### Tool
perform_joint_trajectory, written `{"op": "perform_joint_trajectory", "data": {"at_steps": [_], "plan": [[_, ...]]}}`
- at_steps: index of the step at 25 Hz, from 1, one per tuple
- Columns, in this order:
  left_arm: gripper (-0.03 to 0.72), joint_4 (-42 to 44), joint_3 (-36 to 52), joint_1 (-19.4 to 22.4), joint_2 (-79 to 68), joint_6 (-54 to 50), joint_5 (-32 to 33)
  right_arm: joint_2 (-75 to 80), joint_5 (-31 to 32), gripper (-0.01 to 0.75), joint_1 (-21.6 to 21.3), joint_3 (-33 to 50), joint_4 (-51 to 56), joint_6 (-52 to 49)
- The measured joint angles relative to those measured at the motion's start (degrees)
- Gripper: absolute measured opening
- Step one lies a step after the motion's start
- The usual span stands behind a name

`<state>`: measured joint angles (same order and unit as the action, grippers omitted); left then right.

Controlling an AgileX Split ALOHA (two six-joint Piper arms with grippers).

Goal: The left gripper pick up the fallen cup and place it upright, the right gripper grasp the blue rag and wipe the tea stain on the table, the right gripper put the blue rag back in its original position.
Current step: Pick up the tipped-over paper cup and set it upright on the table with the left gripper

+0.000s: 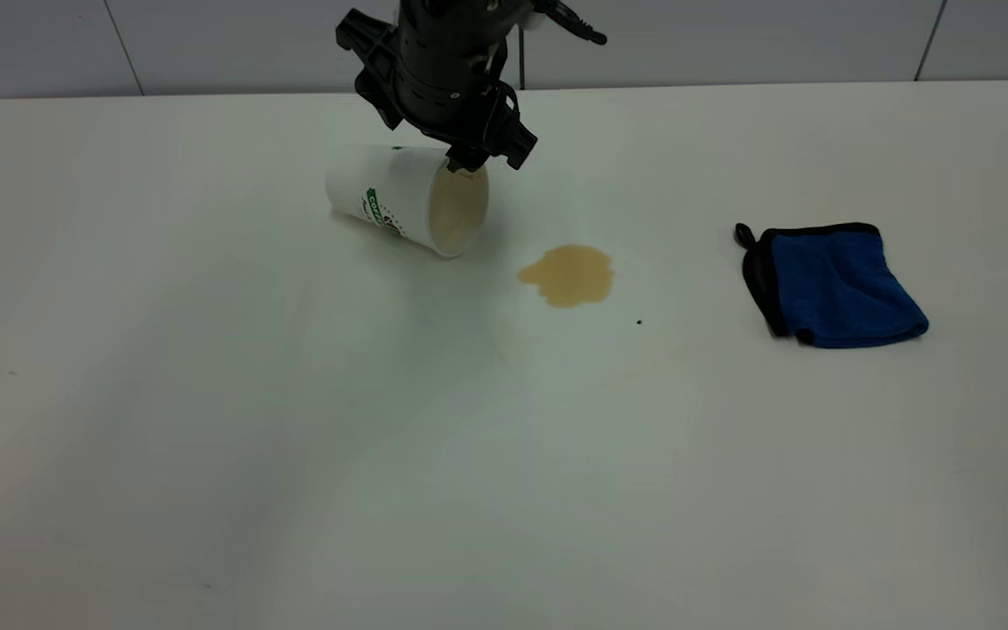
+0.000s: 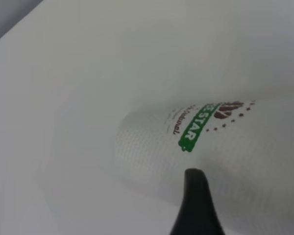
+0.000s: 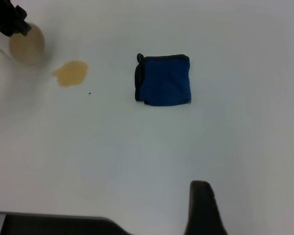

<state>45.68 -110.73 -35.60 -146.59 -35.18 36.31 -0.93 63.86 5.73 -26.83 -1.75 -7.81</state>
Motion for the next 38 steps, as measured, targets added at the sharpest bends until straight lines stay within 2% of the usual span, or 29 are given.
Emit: {"op": "perform_joint_trajectory", "data": {"at_steps": [6,11,14,17,20,22,25,28,31,38], "plan": [[0.591,1.4,0.0,0.0,-2.8,-0.6,-1.1,0.0,0.0,0.545,0.0,0.0,0.0,0.0],[0.585,9.5,0.0,0.0,-4.2,-5.0,-1.1,0.0,0.0,0.545,0.0,0.0,0.0,0.0],[0.551,14.2,0.0,0.0,-5.3,-8.5,-0.3,0.0,0.0,0.545,0.0,0.0,0.0,0.0],[0.464,16.2,0.0,0.0,-6.2,-10.9,1.0,0.0,0.0,0.545,0.0,0.0,0.0,0.0],[0.297,17.6,-0.1,0.0,-6.4,-11.1,3.2,0.0,0.0,0.545,0.0,0.0,0.0,0.0],[0.135,18.8,-0.3,0.0,-6.1,-10.7,5.1,0.0,0.0,0.545,0.0,0.0,0.0,0.0],[0.034,18.0,-0.7,0.1,-5.0,-10.5,5.7,0.0,0.0,0.545,0.0,0.0,0.0,0.0],[0.010,11.1,-1.7,0.5,-3.1,-7.7,4.8,0.0,0.0,0.545,0.0,0.0,0.0,0.0],[0.008,-2.7,-4.1,2.0,-1.0,2.4,4.5,0.0,0.0,0.545,0.0,0.0,0.0,0.0],[0.008,-38.1,-9.6,11.2,0.8,29.5,10.0,0.0,0.0,0.545,0.0,0.0,0.0,0.0]]}}
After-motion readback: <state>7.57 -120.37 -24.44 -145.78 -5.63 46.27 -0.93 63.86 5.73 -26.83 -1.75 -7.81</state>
